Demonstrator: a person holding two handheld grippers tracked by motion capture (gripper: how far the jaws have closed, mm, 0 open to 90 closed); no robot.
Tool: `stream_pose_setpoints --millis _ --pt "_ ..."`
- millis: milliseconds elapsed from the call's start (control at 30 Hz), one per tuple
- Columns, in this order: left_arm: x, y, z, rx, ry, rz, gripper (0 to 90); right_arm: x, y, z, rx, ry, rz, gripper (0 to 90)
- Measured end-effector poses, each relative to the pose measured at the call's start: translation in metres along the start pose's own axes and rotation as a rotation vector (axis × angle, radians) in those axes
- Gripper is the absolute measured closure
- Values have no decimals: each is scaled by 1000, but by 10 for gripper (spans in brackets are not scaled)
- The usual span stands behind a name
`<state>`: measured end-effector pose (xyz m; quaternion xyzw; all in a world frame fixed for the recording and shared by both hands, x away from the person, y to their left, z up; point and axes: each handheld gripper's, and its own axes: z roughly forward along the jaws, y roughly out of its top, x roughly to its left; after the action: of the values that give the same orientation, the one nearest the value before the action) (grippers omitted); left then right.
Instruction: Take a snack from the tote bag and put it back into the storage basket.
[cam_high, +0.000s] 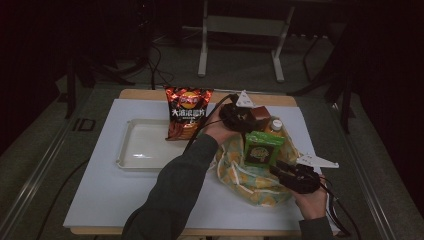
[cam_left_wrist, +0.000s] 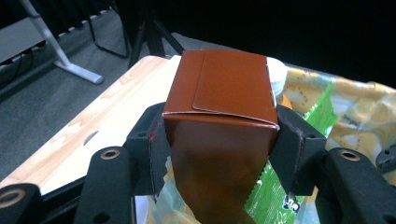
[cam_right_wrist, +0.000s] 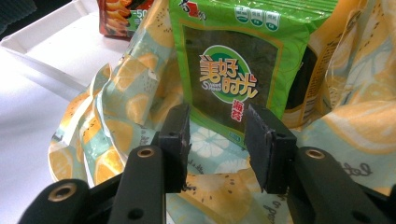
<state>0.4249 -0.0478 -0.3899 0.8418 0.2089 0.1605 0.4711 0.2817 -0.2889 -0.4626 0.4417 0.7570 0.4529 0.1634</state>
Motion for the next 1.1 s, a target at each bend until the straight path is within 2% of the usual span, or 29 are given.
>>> stream_pose_setpoints --millis 133,667,867,1100 --pt "1 4 -5 -33 12 -27 427 0 0 0 0 -1 0 607" --pt "1 18 -31 -104 35 -13 428 1 -1 3 12 -3 -7 610" --pt "4 18 -39 -88 36 6 427 1 -2 6 20 -14 -12 611" --pt "7 11 -44 -69 37 -7 427 0 -2 7 17 -18 -8 611"
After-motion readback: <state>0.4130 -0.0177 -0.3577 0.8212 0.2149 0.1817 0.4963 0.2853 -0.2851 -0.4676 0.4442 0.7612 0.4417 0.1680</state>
